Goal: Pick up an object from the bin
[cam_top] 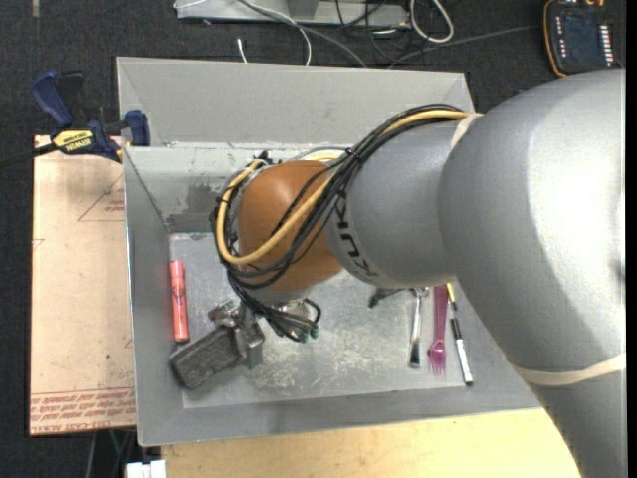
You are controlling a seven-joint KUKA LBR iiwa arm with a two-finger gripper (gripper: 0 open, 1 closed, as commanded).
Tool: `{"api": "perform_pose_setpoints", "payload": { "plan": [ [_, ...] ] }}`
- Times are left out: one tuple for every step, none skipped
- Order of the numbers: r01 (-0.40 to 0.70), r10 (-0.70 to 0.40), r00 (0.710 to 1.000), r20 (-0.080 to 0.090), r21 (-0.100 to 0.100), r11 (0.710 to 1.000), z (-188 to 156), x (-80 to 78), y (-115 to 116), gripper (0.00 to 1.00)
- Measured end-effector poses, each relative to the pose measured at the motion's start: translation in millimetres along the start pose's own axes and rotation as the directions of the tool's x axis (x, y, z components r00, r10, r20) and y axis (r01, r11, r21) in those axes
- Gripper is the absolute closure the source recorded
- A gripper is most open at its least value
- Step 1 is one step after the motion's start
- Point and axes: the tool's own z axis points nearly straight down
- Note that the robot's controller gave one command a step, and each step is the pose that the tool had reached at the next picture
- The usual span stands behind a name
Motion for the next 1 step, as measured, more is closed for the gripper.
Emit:
{"api": "perform_pose_setpoints", "payload": {
  "plan": [
    [-0.001, 0.001, 1.000, -0.006, -0.001, 1.000, -17.1, 1.9, 0.8, 1.00]
  ]
}}
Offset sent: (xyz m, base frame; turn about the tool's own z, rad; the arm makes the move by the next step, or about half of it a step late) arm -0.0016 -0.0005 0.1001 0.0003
